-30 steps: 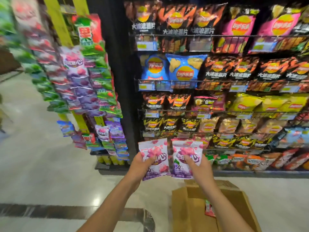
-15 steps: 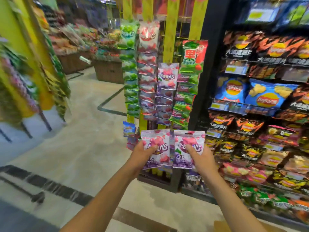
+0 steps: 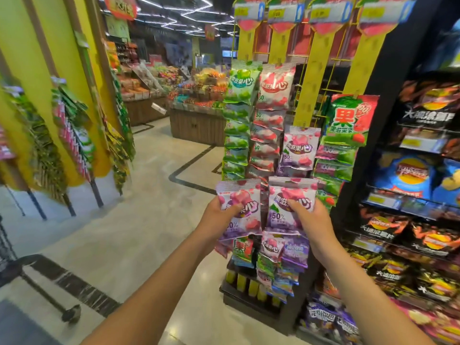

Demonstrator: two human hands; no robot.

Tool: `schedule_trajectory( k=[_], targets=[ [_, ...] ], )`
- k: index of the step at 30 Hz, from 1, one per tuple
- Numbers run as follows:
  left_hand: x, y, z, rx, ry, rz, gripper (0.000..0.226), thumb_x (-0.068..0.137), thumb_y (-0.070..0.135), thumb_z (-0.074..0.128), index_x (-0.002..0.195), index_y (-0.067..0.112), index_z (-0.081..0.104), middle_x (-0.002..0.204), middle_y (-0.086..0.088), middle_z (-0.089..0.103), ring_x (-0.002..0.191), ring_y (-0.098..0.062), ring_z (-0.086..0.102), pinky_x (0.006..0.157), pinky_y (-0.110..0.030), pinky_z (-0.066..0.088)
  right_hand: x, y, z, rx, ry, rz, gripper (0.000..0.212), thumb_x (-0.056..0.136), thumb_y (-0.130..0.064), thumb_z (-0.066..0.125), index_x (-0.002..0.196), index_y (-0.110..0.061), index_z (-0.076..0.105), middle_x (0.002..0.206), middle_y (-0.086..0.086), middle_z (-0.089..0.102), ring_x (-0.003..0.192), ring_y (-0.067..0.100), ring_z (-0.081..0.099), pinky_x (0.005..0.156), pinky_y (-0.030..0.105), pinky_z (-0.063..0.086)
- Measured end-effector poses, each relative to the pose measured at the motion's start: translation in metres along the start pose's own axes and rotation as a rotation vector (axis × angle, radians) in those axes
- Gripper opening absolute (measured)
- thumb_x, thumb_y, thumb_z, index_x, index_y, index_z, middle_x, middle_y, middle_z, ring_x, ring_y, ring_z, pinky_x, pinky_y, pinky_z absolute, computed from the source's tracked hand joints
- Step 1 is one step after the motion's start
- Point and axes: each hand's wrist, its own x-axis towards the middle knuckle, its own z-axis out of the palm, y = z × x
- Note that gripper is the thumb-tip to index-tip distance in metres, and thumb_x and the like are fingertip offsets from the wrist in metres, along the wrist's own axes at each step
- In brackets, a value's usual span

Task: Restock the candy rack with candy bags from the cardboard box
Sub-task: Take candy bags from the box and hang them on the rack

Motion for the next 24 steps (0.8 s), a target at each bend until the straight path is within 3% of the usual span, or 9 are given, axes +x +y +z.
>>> schedule_trajectory(
  k=[1,3,5,10,13,15,19,22,24],
  targets=[
    [0.011,0.007,0.001,0.010,-0.002,0.016,0.056,0.080,0.051,0.079,0.130,0.031,0.062,0.132,0.000,0.071,0.116,-0.022,0.072,0.100,-0.051,0.058,0.013,-0.002,0.002,0.009,0.010,0.011,0.053,0.085,-0.051,0.074,0.123,-0.017,0.061,0.112,0.010,0.071,0.096,0.032,0.068,0.083,0.054,0.055],
    [0.035,0.017,0.001,0.020,0.000,0.049,0.077,0.071,0.058,0.079,0.138,0.028,0.058,0.142,0.002,0.064,0.126,-0.020,0.065,0.107,-0.050,0.053,0.037,-0.010,0.007,0.031,0.011,0.000,0.047,0.088,-0.046,0.071,0.120,-0.014,0.058,0.101,0.009,0.065,0.084,0.026,0.061,0.076,0.049,0.049],
    [0.057,0.024,0.003,0.012,-0.015,0.063,0.085,0.073,0.057,0.080,0.145,0.023,0.051,0.149,0.002,0.055,0.132,-0.020,0.058,0.112,-0.049,0.048,0.055,-0.019,0.010,0.048,0.020,-0.008,0.041,0.086,-0.042,0.068,0.114,-0.015,0.054,0.088,0.002,0.056,0.075,0.020,0.052,0.073,0.044,0.043],
    [0.103,0.034,0.008,-0.020,-0.028,0.064,0.096,0.067,0.065,0.081,0.146,0.021,0.051,0.151,0.001,0.055,0.131,-0.022,0.059,0.111,-0.054,0.049,0.094,-0.031,0.016,0.040,0.065,-0.013,0.041,0.092,-0.031,0.062,0.127,-0.014,0.049,0.098,0.001,0.057,0.085,0.018,0.052,0.076,0.039,0.044],
    [0.127,0.036,0.009,-0.019,-0.054,0.070,0.103,0.064,0.070,0.082,0.148,0.020,0.049,0.152,0.002,0.053,0.132,-0.023,0.058,0.111,-0.053,0.048,0.109,-0.033,0.014,0.005,0.087,-0.042,0.010,0.096,-0.018,0.055,0.101,-0.013,0.048,0.079,0.003,0.048,0.071,0.021,0.045,0.065,0.037,0.039],
    [0.141,0.039,0.012,-0.008,-0.103,0.089,0.116,0.053,0.081,0.084,0.146,0.021,0.050,0.151,0.000,0.055,0.131,-0.024,0.060,0.110,-0.053,0.050,0.117,-0.036,0.011,-0.012,0.116,-0.060,0.010,0.096,-0.015,0.055,0.091,-0.009,0.050,0.081,0.005,0.047,0.078,0.024,0.046,0.068,0.039,0.036],
    [0.166,0.051,0.021,-0.008,-0.172,0.102,0.106,0.069,0.067,0.081,0.154,0.017,0.042,0.155,0.004,0.047,0.136,-0.026,0.055,0.112,-0.053,0.048,0.133,-0.048,0.008,-0.011,0.215,-0.124,0.018,0.096,-0.016,0.061,0.113,-0.010,0.057,0.095,0.003,0.059,0.086,0.027,0.058,0.072,0.038,0.043],
    [0.183,0.062,0.025,-0.032,-0.244,0.106,0.108,0.061,0.073,0.084,0.148,0.024,0.044,0.154,0.000,0.051,0.132,-0.028,0.060,0.108,-0.057,0.050,0.145,-0.064,0.005,-0.003,0.319,-0.148,0.039,0.097,-0.022,0.068,0.131,-0.022,0.048,0.109,-0.008,0.062,0.090,0.009,0.061,0.071,0.025,0.046],
    [0.191,0.067,0.025,-0.053,-0.282,0.121,0.117,0.051,0.076,0.082,0.150,0.027,0.043,0.150,0.001,0.053,0.127,-0.028,0.063,0.105,-0.058,0.052,0.155,-0.075,0.003,-0.014,0.351,-0.154,0.045,0.096,-0.027,0.069,0.135,-0.026,0.046,0.119,-0.001,0.063,0.101,0.015,0.063,0.076,0.029,0.046]
  ],
)
